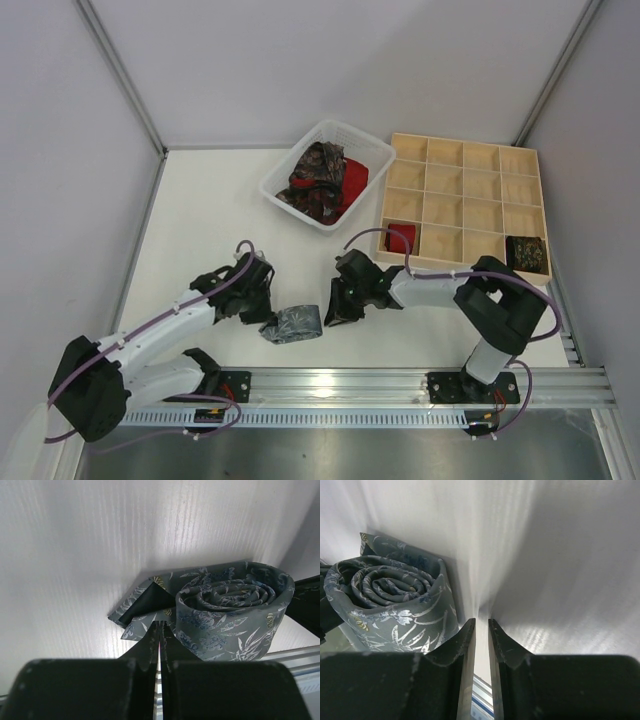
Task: Roll the ties
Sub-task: Roll the tie
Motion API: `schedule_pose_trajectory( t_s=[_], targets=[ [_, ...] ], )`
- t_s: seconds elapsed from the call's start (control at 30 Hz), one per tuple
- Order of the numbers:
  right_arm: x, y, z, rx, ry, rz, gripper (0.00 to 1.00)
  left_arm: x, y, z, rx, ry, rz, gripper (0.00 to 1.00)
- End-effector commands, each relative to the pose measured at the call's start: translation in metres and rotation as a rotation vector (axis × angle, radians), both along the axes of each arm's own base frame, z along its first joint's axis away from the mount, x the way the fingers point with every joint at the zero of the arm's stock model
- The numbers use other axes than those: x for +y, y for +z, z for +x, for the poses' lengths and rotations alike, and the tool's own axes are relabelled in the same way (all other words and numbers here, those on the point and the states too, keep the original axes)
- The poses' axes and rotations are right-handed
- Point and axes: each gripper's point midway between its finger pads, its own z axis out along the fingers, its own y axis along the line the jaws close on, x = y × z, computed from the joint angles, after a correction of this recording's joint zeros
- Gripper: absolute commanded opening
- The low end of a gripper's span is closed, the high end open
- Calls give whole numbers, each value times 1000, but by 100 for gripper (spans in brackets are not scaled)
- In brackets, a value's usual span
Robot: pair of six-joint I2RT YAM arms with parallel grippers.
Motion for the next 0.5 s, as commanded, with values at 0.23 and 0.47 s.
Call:
schedule_pose_trajectory(
  t_s=[0.23,0.47],
  targets=[
    [38,3,-10,12,70,43,21,-36,-21,-5,57,-18,-129,0],
    [23,-5,-1,-16,33,-23,21,-17,-28,-8,56,40,-19,0]
  ],
)
